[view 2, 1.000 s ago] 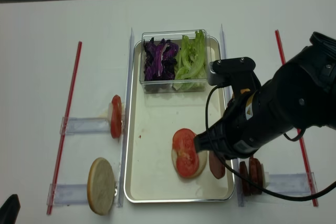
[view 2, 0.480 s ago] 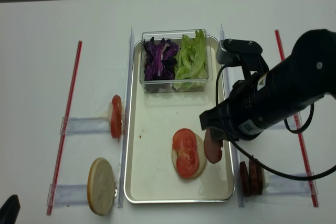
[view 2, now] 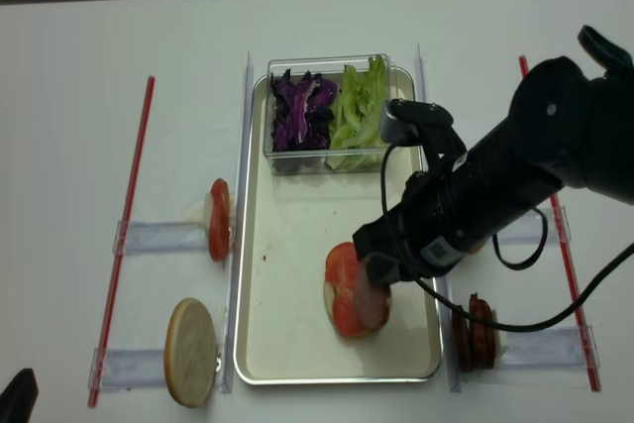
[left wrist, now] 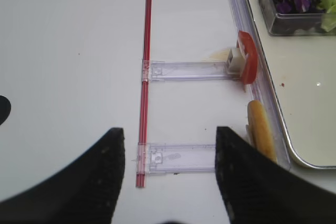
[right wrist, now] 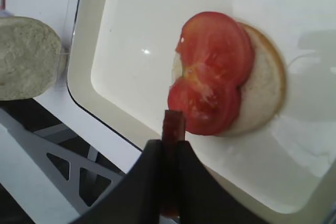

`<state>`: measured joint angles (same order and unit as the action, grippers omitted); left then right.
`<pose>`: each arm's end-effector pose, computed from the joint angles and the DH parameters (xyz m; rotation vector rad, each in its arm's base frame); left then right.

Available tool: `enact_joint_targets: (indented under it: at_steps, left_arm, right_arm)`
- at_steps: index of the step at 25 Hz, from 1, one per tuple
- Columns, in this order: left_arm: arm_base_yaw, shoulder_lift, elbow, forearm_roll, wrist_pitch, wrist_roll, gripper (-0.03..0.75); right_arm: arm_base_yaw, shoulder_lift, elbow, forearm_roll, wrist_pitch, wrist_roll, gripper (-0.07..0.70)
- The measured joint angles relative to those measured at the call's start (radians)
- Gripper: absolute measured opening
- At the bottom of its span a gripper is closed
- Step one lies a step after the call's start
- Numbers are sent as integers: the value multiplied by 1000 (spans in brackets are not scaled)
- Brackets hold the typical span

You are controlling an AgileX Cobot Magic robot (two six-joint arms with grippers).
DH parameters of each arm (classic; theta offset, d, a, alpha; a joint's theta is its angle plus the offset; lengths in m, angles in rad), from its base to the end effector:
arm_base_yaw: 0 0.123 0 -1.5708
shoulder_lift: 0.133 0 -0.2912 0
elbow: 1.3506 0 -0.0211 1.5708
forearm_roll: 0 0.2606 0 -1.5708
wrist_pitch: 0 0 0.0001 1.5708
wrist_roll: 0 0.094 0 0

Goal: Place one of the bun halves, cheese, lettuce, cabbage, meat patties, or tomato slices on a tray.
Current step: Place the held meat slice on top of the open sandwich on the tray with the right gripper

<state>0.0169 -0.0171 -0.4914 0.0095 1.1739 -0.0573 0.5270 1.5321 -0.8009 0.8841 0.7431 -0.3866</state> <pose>-0.0067 0.0007 0.2689 -0.0809 2.1475 -0.0120 0.2169 0.1832 0.1995 -0.4215 2.8277 0.9748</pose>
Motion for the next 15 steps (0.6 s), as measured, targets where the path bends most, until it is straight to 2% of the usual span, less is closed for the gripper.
enact_joint_targets:
  at_steps: [15]
  left_arm:
    - [0,0,0,0,0,0,399]
  right_arm:
    - [0,152,0,252,24,-251,75]
